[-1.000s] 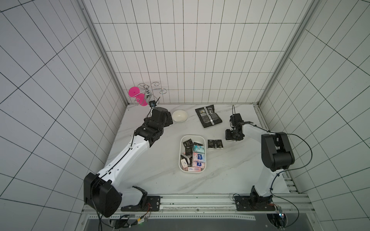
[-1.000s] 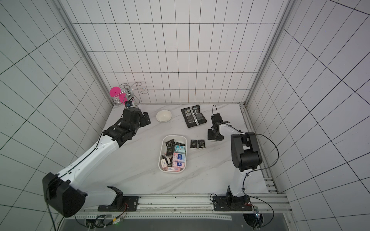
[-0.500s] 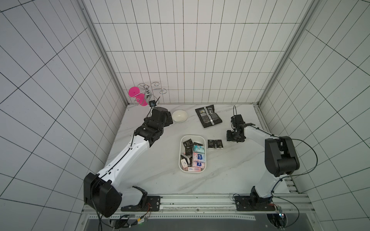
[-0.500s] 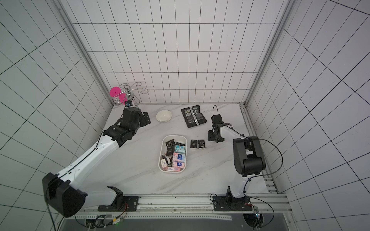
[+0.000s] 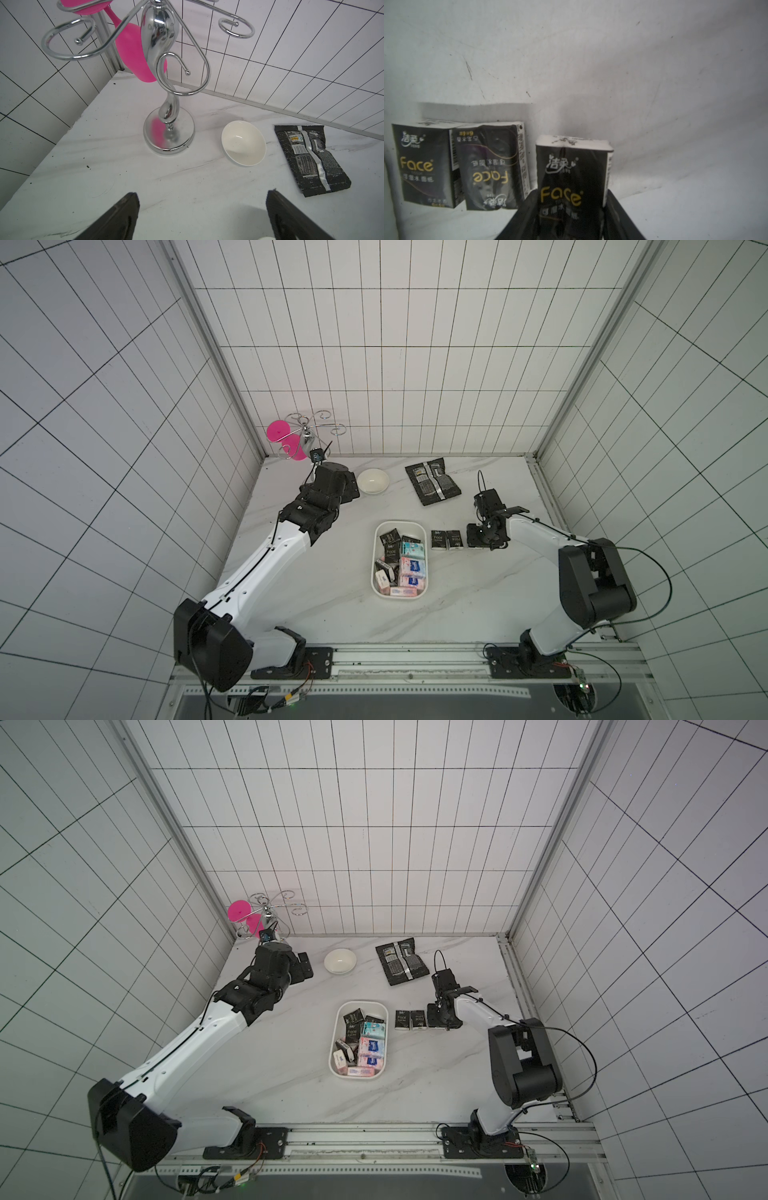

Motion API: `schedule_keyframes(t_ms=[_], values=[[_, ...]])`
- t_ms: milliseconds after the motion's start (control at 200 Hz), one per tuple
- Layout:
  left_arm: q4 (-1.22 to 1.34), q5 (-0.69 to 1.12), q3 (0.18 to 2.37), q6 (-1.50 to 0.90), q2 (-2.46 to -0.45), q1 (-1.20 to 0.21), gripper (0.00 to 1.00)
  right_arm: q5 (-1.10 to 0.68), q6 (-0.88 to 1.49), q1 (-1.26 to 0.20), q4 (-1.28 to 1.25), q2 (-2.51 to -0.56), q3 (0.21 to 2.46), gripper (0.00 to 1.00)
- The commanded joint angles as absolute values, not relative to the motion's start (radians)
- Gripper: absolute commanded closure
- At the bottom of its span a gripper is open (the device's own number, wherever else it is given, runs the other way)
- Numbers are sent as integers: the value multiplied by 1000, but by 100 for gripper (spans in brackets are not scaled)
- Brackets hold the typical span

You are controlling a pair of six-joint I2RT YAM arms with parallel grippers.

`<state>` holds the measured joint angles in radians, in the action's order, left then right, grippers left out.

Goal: Take the pocket tissues out of the storage box
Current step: Move the pocket tissues to the center of the board.

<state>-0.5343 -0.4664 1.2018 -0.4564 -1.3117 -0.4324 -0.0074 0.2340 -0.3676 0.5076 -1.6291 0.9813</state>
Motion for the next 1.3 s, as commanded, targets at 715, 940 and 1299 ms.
schedule_keyframes(t_ms=[715, 940, 1299], values=[[-522, -477, 1211, -468, -1302, -447, 1, -40, 220, -406, 483, -1694, 994, 51], [-522, -481, 1206, -466, -1300, -447, 1, -23, 216, -406, 482, -1702, 999, 49], [-524, -485, 1203, -463, -1294, -448, 1, -11, 212, -406, 494, -1685, 1020, 45]])
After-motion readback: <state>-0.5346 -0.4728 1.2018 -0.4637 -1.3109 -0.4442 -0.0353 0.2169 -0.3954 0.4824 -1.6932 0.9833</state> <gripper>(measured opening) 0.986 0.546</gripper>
